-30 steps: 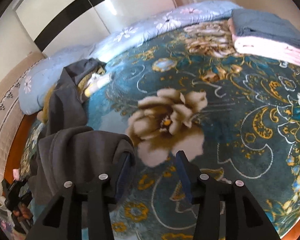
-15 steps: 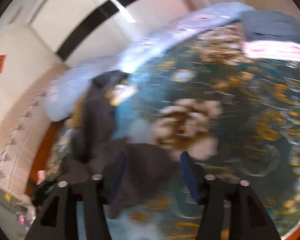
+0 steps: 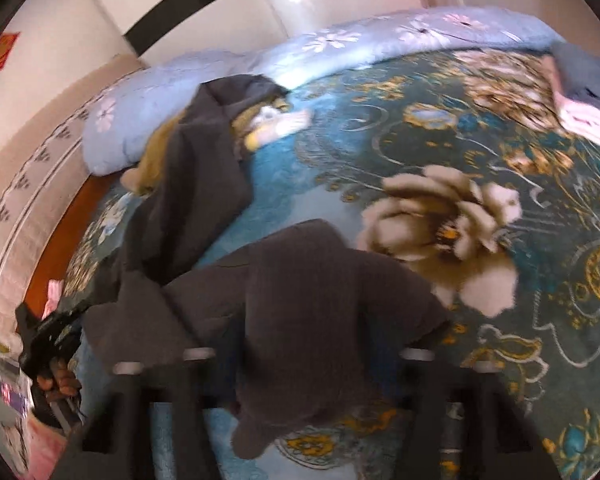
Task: Fold clothes
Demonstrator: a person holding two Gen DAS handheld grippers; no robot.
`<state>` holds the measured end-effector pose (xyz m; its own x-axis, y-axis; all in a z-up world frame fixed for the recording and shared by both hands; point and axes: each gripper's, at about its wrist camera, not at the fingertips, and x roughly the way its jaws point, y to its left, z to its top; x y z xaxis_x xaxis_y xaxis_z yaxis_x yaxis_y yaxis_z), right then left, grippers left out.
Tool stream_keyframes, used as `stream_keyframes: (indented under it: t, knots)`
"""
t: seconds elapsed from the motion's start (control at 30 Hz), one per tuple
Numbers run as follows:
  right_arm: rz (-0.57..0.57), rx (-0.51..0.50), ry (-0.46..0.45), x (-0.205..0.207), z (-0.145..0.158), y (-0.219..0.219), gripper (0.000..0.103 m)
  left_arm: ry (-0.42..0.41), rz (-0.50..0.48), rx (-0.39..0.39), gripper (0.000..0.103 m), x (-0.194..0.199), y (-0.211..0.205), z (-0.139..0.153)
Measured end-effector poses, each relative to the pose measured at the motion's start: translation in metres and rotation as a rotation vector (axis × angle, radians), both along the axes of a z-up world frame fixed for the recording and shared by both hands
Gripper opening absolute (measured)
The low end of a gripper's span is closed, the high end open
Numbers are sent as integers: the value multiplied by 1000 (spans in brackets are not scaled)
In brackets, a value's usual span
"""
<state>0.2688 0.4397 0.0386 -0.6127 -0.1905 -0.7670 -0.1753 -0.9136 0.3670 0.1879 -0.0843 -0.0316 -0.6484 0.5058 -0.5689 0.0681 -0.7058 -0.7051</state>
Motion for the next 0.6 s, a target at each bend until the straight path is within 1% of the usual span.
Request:
stream_keyframes:
  t: [0.03, 0.07, 0.1, 0.17, 0.3, 0.43, 0.53, 0.6]
  knots:
    - [-17, -9, -8, 1, 0, 7, 26, -1, 0, 2, 24, 0, 0, 0]
    - [-31, -21, -8, 3, 2, 15, 18, -2, 0, 3, 24, 0, 0, 0]
    - [-45, -34, -8, 6, 4, 22, 15, -2, 0, 4, 24, 0, 0, 0]
    - [-53, -44, 13, 8, 14, 34, 12, -3, 0, 5, 24, 0, 0, 0]
    - [-94, -45, 94, 16, 48, 61, 11, -6, -1, 9, 24, 0, 1, -1]
    - [-174, -42, 150, 23, 76, 96, 10, -13, -16, 13, 24, 0, 3, -2]
    - [-216, -52, 150, 23, 82, 119, 10, 3, -4, -8, 24, 1, 4, 1]
    - [-255, -96, 129, 20, 74, 138, 10, 14, 6, -6, 24, 2, 1, 3]
